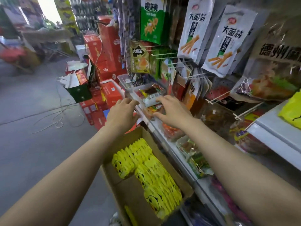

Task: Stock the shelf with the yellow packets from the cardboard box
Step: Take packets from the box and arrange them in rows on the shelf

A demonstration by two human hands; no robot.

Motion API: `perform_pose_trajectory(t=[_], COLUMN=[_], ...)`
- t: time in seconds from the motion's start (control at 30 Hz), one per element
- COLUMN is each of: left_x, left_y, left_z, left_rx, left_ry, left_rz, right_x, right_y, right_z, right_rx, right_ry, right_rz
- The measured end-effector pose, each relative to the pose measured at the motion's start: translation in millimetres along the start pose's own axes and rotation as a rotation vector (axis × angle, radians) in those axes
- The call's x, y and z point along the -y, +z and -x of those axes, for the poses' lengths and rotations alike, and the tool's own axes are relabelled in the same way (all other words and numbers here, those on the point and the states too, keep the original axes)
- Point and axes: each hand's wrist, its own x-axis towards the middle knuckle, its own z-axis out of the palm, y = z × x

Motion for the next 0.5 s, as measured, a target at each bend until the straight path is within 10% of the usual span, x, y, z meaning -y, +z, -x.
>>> perform_pose_trajectory(t=[0.5], left_x=[152.2], left_y=[232.4], left_z=[-65.7], left_rx=[0.788], left_ry=[0.125], left_rz=[0.120], right_x=[-0.6], right_y=[265.1], right_z=[-67.0], right_rx=[0.461], right_ry=[0.495], right_rz=[-0.278])
